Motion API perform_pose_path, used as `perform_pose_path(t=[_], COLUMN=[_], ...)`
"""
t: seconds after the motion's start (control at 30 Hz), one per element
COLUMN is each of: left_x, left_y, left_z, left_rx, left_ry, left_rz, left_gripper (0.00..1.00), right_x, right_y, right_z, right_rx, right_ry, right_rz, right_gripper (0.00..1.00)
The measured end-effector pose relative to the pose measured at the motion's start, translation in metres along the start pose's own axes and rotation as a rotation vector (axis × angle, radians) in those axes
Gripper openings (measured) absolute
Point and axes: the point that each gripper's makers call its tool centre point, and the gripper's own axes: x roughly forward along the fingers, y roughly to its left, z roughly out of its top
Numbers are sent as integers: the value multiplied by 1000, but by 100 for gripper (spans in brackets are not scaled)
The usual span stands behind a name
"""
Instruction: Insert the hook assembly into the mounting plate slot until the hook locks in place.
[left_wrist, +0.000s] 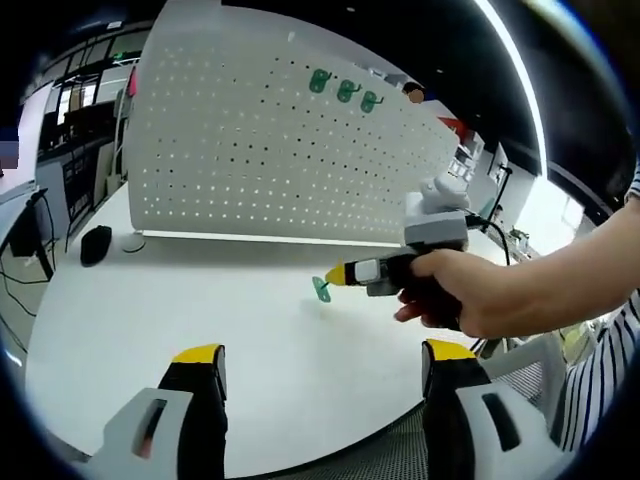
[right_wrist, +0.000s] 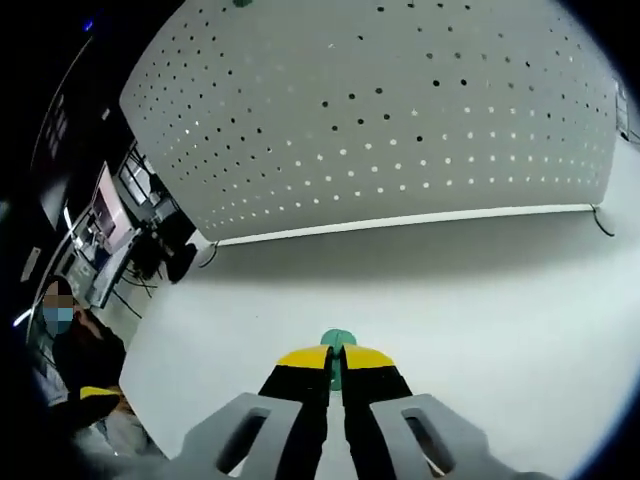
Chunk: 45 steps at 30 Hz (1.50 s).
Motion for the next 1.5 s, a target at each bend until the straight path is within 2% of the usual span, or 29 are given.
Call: perform_pose_path(t=[0.1, 0.23, 0.37, 0.5, 0.7, 0.83, 0.93, 1.03, 1.13, 1.27, 1.5], left_x=[3, 6, 11, 16, 23, 27, 29, 30, 31, 31, 29], left_y=[6, 14, 22, 29, 29, 21, 17, 13, 7, 2, -5], left_z=[-2, 3, 14, 26, 41, 49, 52, 57, 62, 65, 70], left_rx=[3, -7, -3, -17, -54, -76, -87, -99, -116, -117, -130], left_ry=[24, 34, 33, 29, 17, 14, 20, 11, -1, 2, -16], left_rz=[6, 9, 14, 12, -11, -53, -79, -92, -124, -139, -173], left_gripper=[82, 82, 80, 78, 73, 68, 58, 58, 50, 46, 31], right_x=[-7, -19, -32, -48, -73, -84, -90, -95, -101, -108, -114], right_y=[9, 27, 44, 68, 91, 100, 107, 113, 119, 129, 139], right_z=[8, 18, 24, 33, 43, 44, 44, 43, 43, 47, 49], right_rx=[-35, -56, -74, -79, -109, -140, -166, -186, -194, -226, -260], right_ry=[-28, -66, -94, -132, -179, -203, -220, -232, -250, -285, -314], right_rz=[39, 105, 158, 256, 343, 370, 389, 406, 426, 452, 470], right_gripper=[0, 0, 0, 0, 0, 0, 0, 0, 0, 0, 0])
